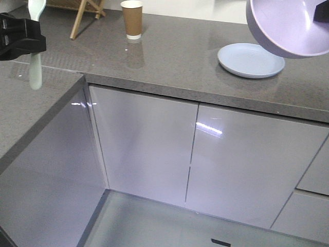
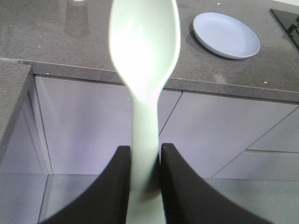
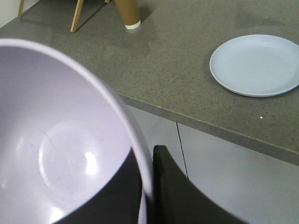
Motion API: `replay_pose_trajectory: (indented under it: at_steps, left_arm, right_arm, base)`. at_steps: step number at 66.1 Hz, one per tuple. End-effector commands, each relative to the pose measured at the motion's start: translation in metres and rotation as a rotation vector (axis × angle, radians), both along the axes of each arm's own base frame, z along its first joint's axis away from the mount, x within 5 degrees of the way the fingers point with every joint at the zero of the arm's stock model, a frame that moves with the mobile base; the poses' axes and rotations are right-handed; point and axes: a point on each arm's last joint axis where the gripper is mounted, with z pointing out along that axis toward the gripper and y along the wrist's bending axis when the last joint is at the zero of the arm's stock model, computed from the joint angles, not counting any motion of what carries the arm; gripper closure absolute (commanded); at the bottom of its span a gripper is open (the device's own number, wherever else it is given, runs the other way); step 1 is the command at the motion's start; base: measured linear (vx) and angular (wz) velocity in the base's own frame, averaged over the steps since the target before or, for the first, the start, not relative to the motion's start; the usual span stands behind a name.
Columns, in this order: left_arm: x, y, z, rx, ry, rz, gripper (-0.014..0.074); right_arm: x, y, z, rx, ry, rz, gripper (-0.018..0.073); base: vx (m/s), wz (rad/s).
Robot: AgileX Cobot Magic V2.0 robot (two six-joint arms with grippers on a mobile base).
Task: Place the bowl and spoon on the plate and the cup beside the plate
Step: 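Drive the base toward the counter with the pale blue plate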
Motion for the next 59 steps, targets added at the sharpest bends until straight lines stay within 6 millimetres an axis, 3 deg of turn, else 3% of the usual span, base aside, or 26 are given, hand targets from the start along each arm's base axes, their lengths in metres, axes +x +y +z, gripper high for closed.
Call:
replay_pose_trajectory:
  at_steps: [1, 59]
  left_arm:
    - [-0.0063, 0.0006, 0.0197, -0.045, -0.106, 0.012, 0.0603]
    - [-0.0063, 0.0006, 0.0197, -0.045, -0.106, 0.012, 0.0603]
  right_arm:
    - [-0.0088, 0.0011, 0.0199, 0.02, -0.11, -0.012, 0.0569]
    - [-0.0088, 0.0011, 0.0199, 0.019, -0.11, -0.012, 0.0569]
  base:
    - [-0.05, -0.23]
    - [-0.04, -0.2]
